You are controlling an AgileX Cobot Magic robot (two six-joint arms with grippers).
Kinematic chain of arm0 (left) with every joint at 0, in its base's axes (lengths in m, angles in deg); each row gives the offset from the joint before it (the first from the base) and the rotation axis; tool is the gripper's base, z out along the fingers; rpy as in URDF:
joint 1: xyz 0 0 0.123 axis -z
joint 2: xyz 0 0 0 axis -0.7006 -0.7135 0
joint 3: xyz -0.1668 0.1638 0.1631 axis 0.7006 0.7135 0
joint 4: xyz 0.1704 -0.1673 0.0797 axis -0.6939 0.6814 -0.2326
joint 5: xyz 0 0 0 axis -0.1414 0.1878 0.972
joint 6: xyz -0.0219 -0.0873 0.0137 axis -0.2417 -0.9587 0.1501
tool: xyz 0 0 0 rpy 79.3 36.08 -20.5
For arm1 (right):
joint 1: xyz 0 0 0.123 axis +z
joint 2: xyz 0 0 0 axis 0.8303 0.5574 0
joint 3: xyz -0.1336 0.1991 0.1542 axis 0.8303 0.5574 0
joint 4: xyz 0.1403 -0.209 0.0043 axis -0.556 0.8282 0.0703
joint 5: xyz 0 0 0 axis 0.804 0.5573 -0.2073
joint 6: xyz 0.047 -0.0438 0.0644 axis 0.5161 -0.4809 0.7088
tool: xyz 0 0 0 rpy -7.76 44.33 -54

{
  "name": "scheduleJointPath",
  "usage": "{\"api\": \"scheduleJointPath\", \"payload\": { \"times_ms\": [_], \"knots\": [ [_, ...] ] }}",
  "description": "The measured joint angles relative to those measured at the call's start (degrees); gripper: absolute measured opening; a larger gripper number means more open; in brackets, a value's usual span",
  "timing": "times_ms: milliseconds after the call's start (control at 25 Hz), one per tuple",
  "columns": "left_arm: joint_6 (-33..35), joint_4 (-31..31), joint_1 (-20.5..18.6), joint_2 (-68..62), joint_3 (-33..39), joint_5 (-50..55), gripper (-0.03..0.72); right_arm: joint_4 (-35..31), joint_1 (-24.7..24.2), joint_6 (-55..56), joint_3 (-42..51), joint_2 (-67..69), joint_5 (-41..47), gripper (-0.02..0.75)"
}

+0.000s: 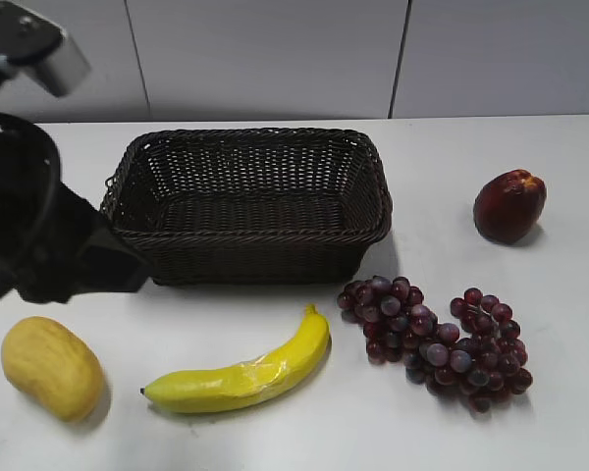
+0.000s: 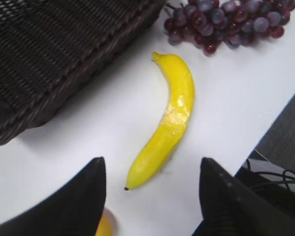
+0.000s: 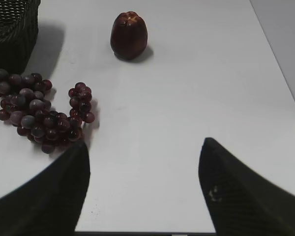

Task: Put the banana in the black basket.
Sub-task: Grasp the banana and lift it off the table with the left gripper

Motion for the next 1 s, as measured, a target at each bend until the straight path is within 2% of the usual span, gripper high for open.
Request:
{"api": "scheduleJointPath", "payload": {
  "times_ms": [200,320,720,1000],
  "knots": [
    [0.0,-3.1,8.4,-7.2,-3.0,-0.3,0.59,0.0,0.0,0.0,0.0,0.0,0.0,0.555],
    [0.0,-3.7,11.4,-12.1,-5.2,-0.3,0.59,0.0,0.0,0.0,0.0,0.0,0.0,0.555],
    [0.0,-9.6,16.6,-26.6,-10.1,2.2,0.614,0.0,0.0,0.0,0.0,0.0,0.0,0.555],
    [0.0,-12.1,17.1,-31.0,-10.2,-1.1,0.626,0.0,0.0,0.0,0.0,0.0,0.0,0.555]
  ]
}}
